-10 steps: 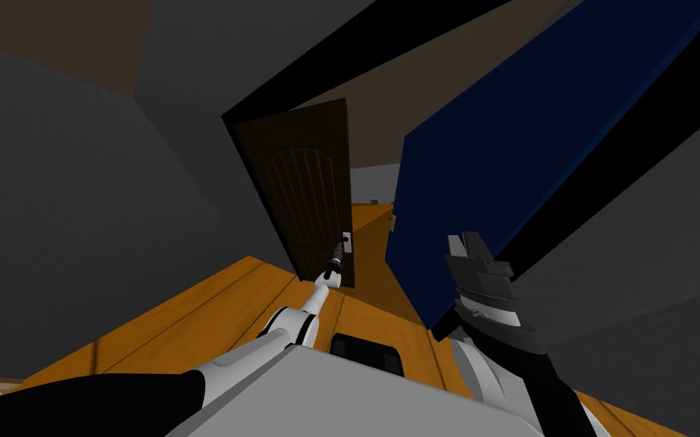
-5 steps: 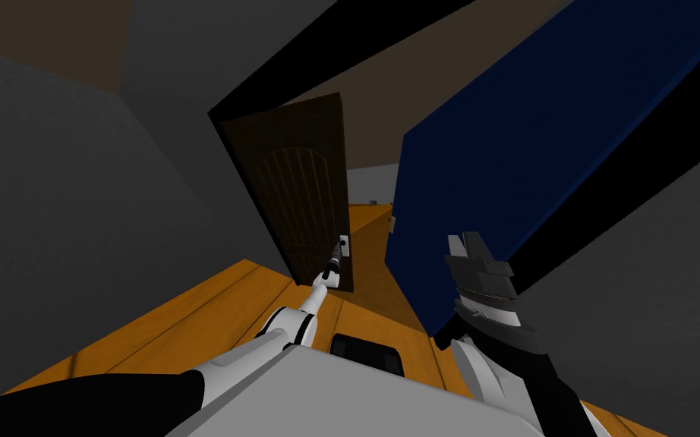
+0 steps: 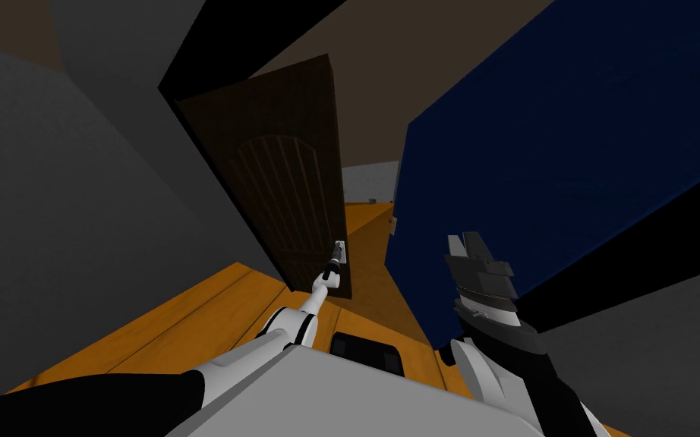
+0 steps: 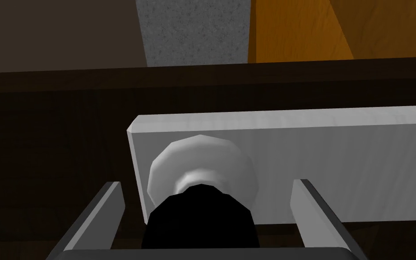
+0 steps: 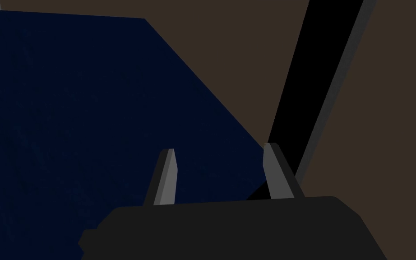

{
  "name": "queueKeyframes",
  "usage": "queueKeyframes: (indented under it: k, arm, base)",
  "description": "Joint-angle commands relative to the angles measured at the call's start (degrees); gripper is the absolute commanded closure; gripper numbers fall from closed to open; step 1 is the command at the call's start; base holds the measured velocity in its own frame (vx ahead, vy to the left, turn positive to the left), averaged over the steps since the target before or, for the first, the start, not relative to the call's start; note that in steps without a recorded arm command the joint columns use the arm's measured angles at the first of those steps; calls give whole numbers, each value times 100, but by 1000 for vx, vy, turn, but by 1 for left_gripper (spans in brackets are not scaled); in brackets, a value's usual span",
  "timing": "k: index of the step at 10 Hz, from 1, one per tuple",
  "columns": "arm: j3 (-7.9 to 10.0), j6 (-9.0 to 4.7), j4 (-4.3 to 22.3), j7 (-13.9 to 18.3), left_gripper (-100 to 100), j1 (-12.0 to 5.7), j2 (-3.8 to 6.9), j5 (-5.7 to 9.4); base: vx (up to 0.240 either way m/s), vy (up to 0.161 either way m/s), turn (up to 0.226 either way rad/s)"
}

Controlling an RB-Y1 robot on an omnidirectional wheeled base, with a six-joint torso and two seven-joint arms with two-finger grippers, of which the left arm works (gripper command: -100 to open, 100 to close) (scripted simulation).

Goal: Push the door open

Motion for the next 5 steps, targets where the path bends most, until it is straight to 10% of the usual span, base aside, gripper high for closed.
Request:
queueKeyframes:
  k: [1,5]
  arm:
    - [-1,4,-1,1,100,3,3,0]
    - [-1,4,-1,1,100,3,3,0]
  base:
    - [-7,3,6]
    - [-21,3,-3]
